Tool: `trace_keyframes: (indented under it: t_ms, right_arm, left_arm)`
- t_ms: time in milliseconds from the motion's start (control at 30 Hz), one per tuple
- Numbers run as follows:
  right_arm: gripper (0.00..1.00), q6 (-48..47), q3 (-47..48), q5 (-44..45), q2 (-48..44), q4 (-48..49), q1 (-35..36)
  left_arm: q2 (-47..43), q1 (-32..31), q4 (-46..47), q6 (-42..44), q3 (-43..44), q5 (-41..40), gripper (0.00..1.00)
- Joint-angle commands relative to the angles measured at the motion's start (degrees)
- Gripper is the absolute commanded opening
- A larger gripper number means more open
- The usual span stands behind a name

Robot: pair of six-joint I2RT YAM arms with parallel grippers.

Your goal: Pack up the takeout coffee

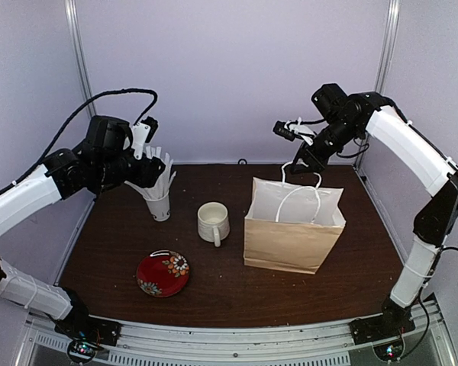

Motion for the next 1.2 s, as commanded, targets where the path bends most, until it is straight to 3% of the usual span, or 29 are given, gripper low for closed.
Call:
trace_keyframes:
  t_ms: [0,33,133,367,633,900,1167]
  right_arm:
    - [0.22,3.3,3.9,1.7,0.3,2.7,-1.0]
    - [0.34,3.6,4.2,1.8,0.2,2.7,-1.0]
    - [0.59,4.1,6.2,2.5,-0.5,1.8,-1.8]
    - [0.88,5.9,9.5,-0.6,-5.7,-1.1,-7.9]
    - [0.91,6.6,0.3,-1.3,-14.1,3.3,-14.8]
    - [0.92,7.2,-0.5,-4.3,-14.0,4.1,-16.4]
    - [0.92,7.2,-1.3,-4.8,-14.2,4.5,-16.5]
  left_arm:
    - [2.0,4.2,-0.6,-4.6,0.5,6.0,0.61]
    - [3.1,5.5,-1.0,-4.9,1.1,8.3,0.61]
    - [7.4,6.7,-2.9,-4.4,5.4,11.4,0.62]
    - [17.4,7.1,-6.2,-1.7,14.3,12.2,0.61]
    - [24.3,7.1,-10.2,-2.7,19.9,9.5,0.54]
    - [24.9,7.1,-11.5,-3.1,19.4,7.5,0.53]
    - [26.4,7.1,-11.4,-2.8,20.2,6.8,0.42]
